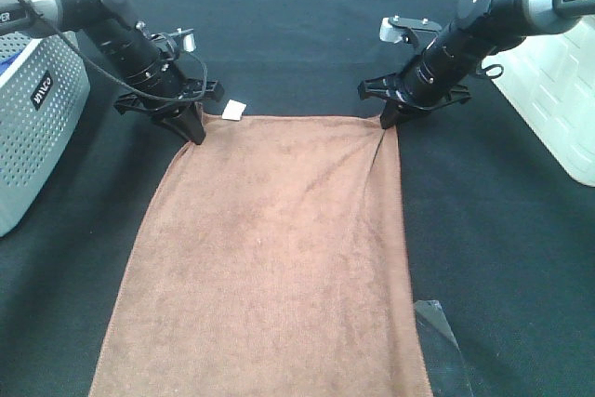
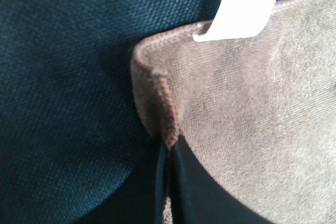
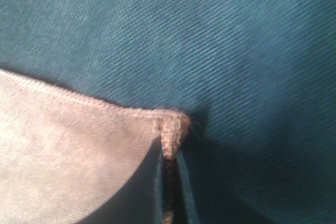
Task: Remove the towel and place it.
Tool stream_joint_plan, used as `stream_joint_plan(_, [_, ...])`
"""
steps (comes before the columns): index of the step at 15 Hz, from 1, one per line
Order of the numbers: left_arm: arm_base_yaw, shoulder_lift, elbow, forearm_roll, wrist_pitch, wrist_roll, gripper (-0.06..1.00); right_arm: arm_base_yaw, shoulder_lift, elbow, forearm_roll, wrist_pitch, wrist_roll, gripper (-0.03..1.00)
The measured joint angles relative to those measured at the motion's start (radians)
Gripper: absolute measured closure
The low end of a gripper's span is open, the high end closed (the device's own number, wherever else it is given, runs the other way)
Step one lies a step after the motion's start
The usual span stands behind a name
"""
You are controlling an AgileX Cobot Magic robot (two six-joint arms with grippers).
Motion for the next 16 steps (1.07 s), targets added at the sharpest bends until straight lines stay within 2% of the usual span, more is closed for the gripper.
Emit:
stream_joint_plan(4, [-0.002,0.000,0.000,0.000,-0.042,0.003,0.94,0.000,0.000,-0.001,-0.011,-0.017,-0.033,0.97])
stream_joint_plan(7, [-0.007,0.001,0.002,0.011,-0.094,0.003,0.94,0.000,0.000,-0.001,-0.012,-0.072,-0.063,0.97])
stream_joint_plan(12, [-0.009,0.012,-0.046,0.092,-0.184,0.004,0.94,0.000,0.000,-0.001,-0.017,-0.225,-0.087,0.97])
stream_joint_plan(16, [-0.009,0.012,-0.089,0.105,-0.274,0.041,0.94,0.000,0.000,-0.001,-0.038,-0.378,-0.141,0.97])
